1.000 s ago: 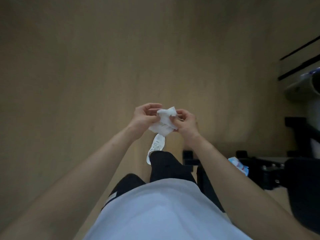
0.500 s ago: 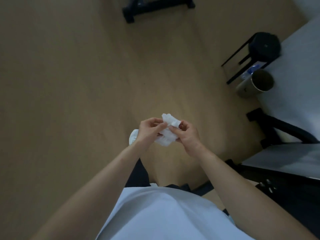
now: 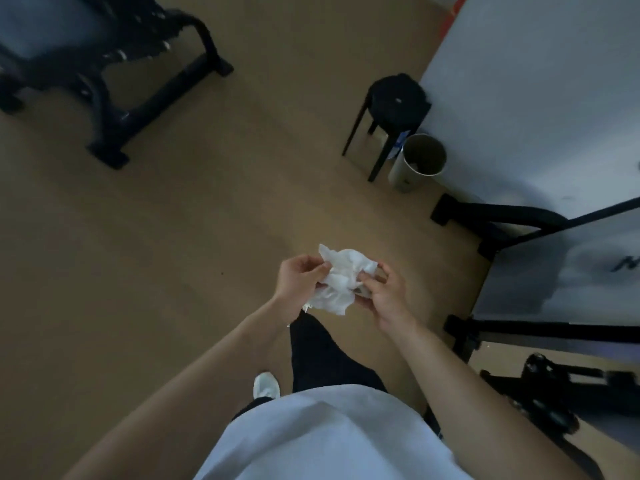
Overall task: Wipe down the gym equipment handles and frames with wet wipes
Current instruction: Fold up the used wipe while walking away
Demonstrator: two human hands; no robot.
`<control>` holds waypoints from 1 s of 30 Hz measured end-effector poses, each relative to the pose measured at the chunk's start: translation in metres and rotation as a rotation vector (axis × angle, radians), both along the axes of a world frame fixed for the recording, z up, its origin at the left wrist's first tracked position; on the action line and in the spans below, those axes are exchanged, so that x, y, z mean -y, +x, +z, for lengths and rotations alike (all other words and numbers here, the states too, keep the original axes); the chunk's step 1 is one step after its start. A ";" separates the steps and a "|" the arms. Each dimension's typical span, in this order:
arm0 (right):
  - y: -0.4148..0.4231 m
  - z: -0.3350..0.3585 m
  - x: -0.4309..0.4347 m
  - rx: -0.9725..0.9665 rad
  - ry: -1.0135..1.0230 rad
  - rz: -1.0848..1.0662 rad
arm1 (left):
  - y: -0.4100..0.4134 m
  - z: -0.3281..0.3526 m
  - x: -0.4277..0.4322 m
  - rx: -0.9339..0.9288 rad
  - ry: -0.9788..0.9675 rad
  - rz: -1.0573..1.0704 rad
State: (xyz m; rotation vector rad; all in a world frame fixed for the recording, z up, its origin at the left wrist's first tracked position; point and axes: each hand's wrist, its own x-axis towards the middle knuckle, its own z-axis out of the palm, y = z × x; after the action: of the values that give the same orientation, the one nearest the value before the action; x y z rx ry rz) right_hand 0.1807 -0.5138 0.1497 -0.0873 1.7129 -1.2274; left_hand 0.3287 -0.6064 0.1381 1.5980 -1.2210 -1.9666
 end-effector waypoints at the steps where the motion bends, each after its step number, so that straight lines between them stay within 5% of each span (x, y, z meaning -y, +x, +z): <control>1: -0.015 -0.001 0.017 0.004 -0.008 -0.022 | -0.019 -0.002 0.023 0.016 0.006 -0.018; 13: -0.201 0.025 0.181 0.076 -0.209 -0.117 | -0.254 0.012 0.227 0.083 0.003 -0.168; 22: -0.386 -0.023 0.285 -0.197 0.072 -0.336 | -0.466 -0.031 0.344 0.051 -0.051 -0.500; 30: -0.558 -0.086 0.352 -0.304 0.337 -0.281 | -0.642 -0.102 0.427 0.153 -0.063 -0.706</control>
State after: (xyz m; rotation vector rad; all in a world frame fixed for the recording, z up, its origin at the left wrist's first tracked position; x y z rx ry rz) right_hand -0.3775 -0.8658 0.0636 0.1841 2.2353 -1.1485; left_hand -0.3130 -1.0336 0.0362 1.4198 -2.1071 -2.1703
